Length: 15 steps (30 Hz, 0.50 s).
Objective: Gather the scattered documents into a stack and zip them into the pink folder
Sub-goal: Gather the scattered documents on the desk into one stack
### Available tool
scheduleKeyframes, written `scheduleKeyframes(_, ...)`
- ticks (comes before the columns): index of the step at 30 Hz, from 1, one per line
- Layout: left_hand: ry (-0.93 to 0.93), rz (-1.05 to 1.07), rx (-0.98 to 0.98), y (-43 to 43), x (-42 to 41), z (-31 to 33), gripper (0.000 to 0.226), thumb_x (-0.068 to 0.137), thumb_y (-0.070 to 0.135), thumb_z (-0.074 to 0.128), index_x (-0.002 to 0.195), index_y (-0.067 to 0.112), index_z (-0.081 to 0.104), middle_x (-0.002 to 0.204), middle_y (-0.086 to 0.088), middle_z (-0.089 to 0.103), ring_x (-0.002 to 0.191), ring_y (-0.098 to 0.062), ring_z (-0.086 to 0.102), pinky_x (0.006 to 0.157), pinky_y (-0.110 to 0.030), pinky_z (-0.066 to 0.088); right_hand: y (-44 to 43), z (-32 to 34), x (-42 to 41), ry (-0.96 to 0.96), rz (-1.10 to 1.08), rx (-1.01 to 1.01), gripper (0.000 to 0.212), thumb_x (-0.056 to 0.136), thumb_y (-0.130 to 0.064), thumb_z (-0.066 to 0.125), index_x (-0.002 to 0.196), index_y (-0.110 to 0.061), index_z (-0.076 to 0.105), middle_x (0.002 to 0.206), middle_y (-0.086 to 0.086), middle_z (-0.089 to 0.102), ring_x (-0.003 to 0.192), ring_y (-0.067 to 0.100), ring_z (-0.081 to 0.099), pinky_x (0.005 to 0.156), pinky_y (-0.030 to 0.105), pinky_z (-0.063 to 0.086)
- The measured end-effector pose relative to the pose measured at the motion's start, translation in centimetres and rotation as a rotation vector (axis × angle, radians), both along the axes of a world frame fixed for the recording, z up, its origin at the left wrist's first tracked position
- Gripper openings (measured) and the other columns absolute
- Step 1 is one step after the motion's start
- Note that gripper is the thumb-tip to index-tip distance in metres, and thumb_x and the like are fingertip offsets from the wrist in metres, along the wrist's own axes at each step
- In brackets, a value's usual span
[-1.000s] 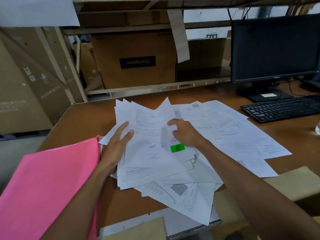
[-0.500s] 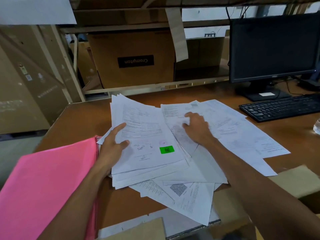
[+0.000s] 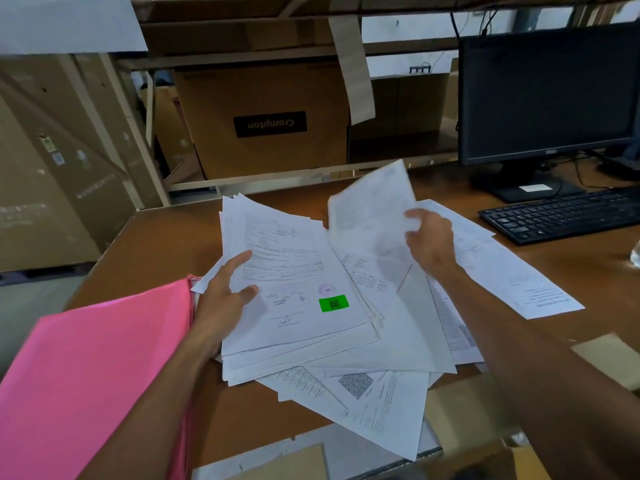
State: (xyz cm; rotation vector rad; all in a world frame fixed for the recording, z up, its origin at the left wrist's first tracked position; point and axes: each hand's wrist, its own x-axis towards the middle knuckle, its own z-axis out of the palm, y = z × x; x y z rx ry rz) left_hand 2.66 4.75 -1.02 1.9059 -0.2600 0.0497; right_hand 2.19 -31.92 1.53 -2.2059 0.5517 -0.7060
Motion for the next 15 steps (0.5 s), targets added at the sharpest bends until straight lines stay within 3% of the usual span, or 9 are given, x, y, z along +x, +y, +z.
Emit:
scheduleKeyframes(4, -0.002, -0.004, 0.015, 0.2, 0.2, -0.2, 0.059, 0.096, 0.006, 0.064, 0.140, 0.044, 0.053, 0.149, 0.016, 0.049, 0.138, -0.013, 0.044, 0.116, -0.042, 0.039, -0.2, 1.7, -1.2, -0.579, 0.024, -0.003, 0.026, 0.101, -0.006, 0.057, 0.124, -0.011, 0.067, 0.128, 0.003, 0.066, 0.118, 0.012, 0.060, 0.099, 0.016, 0.045)
scheduleKeyframes(6, -0.002, -0.001, 0.017, 0.2, 0.3, -0.2, 0.059, 0.096, 0.006, 0.064, 0.141, 0.043, 0.053, 0.149, 0.016, 0.049, 0.138, -0.012, 0.044, 0.114, -0.036, 0.039, -0.2, 3.1, -1.3, -0.693, 0.059, 0.241, 0.030, 0.099, -0.001, 0.057, 0.124, -0.014, 0.067, 0.125, -0.005, 0.067, 0.113, -0.001, 0.060, 0.096, 0.013, 0.046)
scheduleKeyframes(8, -0.010, 0.008, 0.025, -0.1, 0.0, 0.0, 0.058, 0.097, 0.006, 0.064, 0.142, 0.041, 0.052, 0.149, 0.016, 0.047, 0.135, -0.010, 0.044, 0.102, -0.023, 0.040, -0.1, 4.2, -1.2, -0.732, 0.158, 0.609, 0.034, 0.098, 0.002, 0.059, 0.125, -0.017, 0.067, 0.123, -0.008, 0.067, 0.107, -0.004, 0.063, 0.096, 0.017, 0.050)
scheduleKeyframes(10, -0.013, 0.015, 0.034, -0.3, -0.1, 0.1, 0.056, 0.098, 0.007, 0.062, 0.143, 0.040, 0.052, 0.148, 0.017, 0.046, 0.132, -0.008, 0.043, 0.091, -0.015, 0.038, 0.2, 4.4, -1.1, -0.665, 0.292, 0.941, 0.035, 0.098, 0.003, 0.059, 0.126, -0.016, 0.066, 0.126, -0.002, 0.068, 0.109, 0.008, 0.068, 0.096, 0.027, 0.055)
scheduleKeyframes(11, -0.006, 0.019, 0.031, -0.3, -0.1, 0.2, 0.054, 0.100, 0.010, 0.061, 0.143, 0.040, 0.051, 0.148, 0.017, 0.046, 0.132, -0.008, 0.043, 0.093, -0.016, 0.037, 0.5, 4.2, -1.2, -0.574, 0.312, 0.949, 0.035, 0.097, 0.003, 0.059, 0.126, -0.016, 0.067, 0.124, 0.001, 0.068, 0.104, 0.013, 0.070, 0.091, 0.028, 0.057)
scheduleKeyframes(13, 0.007, 0.033, 0.012, -0.3, -0.2, 0.4, 0.046, 0.103, 0.022, 0.057, 0.144, 0.041, 0.050, 0.150, 0.015, 0.045, 0.137, -0.011, 0.041, 0.105, -0.025, 0.034, 1.5, 2.8, -1.4, -0.359, 0.327, 0.706, 0.035, 0.094, 0.004, 0.063, 0.122, -0.016, 0.069, 0.116, 0.006, 0.070, 0.088, 0.015, 0.067, 0.075, 0.025, 0.056)
scheduleKeyframes(15, 0.013, 0.027, 0.014, -0.5, -0.4, 0.7, 0.043, 0.105, 0.040, 0.049, 0.147, 0.041, 0.046, 0.155, 0.015, 0.041, 0.141, -0.009, 0.038, 0.112, -0.031, 0.029, 2.9, 1.1, -1.8, -0.193, 0.381, 0.444, 0.030, 0.092, -0.003, 0.068, 0.117, -0.020, 0.073, 0.113, 0.003, 0.069, 0.086, 0.014, 0.066, 0.068, 0.018, 0.051)
